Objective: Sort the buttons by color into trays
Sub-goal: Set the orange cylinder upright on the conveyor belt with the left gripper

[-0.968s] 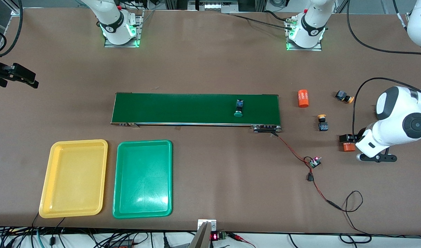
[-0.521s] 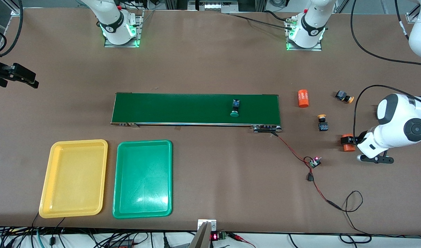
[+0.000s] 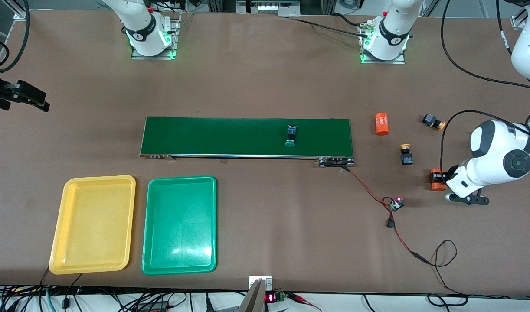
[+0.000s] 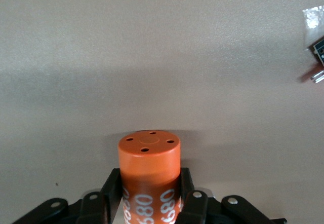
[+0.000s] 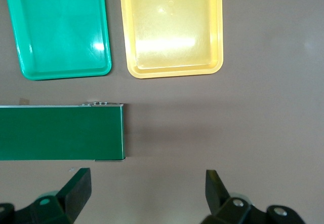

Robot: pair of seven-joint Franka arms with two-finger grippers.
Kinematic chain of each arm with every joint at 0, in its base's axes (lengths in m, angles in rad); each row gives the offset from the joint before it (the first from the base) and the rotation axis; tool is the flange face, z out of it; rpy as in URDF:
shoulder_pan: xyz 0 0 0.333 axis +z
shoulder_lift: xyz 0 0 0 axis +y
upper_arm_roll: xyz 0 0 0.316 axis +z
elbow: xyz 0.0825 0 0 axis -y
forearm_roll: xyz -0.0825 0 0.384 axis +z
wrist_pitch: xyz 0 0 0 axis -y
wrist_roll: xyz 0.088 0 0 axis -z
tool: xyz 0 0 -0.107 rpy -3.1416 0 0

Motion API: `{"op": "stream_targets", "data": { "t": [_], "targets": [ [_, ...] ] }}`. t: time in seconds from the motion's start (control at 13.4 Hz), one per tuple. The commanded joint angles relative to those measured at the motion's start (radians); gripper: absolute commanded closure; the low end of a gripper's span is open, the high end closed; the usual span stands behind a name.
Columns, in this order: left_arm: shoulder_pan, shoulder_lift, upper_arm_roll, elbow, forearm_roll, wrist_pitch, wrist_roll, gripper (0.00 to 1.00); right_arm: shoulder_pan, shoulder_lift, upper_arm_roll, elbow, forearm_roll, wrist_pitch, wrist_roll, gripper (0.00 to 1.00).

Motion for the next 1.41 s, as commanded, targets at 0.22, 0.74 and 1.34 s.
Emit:
{"op": "stream_targets", "data": {
  "t": [0.22, 0.74, 1.34],
  "targets": [
    [-0.002, -0.059, -0.078, 0.007, 0.020, -0.109, 0.010, 0.75, 0.007, 0.047, 0.004, 0.001, 0.000, 0.004, 0.003, 0.00],
    [0.001, -0.064, -0.379, 0.020, 0.002, -0.356, 0.181, 0.73, 0.001, 0.053, -0.002, 0.003, 0.003, 0.007, 0.009, 0.00],
    [-0.198, -0.035, -0.508, -0.061, -0.001, -0.308, 0.533, 0.76, 0.001, 0.058, -0.002, 0.009, 0.006, 0.007, 0.010, 0.00]
  ]
}}
